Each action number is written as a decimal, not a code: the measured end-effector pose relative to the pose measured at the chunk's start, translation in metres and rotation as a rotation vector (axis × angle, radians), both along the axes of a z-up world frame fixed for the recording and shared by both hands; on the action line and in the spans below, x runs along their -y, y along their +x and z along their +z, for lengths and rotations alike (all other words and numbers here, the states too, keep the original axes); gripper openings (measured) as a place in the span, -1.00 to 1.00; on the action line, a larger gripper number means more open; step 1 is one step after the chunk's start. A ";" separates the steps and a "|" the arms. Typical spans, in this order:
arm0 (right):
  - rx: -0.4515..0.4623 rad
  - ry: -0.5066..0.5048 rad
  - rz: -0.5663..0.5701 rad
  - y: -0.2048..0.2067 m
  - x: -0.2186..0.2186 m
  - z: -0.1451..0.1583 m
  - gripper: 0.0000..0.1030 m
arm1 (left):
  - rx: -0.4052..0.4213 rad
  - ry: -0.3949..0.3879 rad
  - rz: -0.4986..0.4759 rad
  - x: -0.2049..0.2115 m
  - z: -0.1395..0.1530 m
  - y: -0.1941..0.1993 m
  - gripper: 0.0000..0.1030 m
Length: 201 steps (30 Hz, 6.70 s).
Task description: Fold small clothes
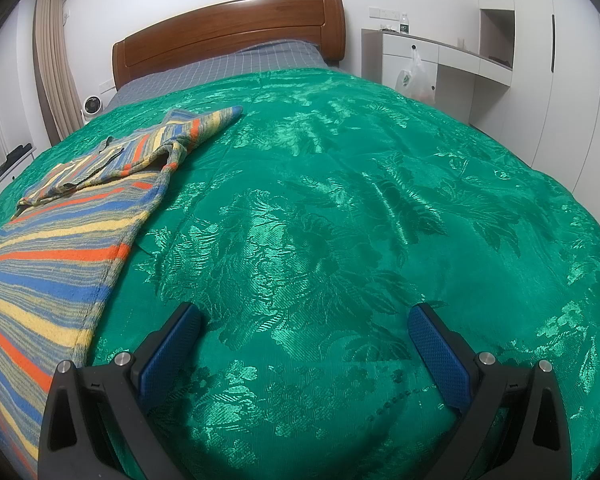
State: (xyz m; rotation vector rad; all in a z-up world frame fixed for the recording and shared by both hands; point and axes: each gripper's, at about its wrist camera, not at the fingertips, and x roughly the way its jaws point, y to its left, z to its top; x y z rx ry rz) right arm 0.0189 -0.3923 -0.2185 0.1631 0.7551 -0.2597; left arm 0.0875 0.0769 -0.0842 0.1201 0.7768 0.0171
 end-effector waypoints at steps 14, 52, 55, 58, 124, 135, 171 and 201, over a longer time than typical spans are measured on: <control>-0.262 0.388 0.380 -0.082 -0.044 0.051 0.91 | -0.482 -0.228 -0.190 -0.021 -0.088 -0.050 0.56; -0.060 0.437 0.307 0.213 0.019 0.098 -0.90 | -0.295 -0.506 -0.129 0.017 -0.009 0.226 -0.93; -0.100 0.481 0.275 0.255 0.032 0.076 -0.90 | -0.328 -0.475 -0.108 0.029 -0.025 0.264 -0.92; -0.109 0.527 0.221 0.284 0.046 0.051 -0.86 | -0.345 -0.446 -0.062 0.036 -0.042 0.294 -0.84; -0.190 0.691 0.369 0.201 0.105 0.032 0.13 | -0.101 0.115 -0.883 0.347 -0.079 0.041 0.48; -0.226 0.763 0.283 0.316 0.079 0.014 -0.76 | -0.065 -0.066 -0.732 0.327 -0.061 0.061 -0.92; -0.186 0.576 0.671 0.351 -0.230 0.094 -0.29 | -0.110 -0.519 -0.110 0.006 -0.044 0.107 0.31; -0.182 -0.080 0.572 0.137 -0.211 0.101 0.08 | -0.221 -0.261 -0.045 -0.011 -0.051 0.096 0.56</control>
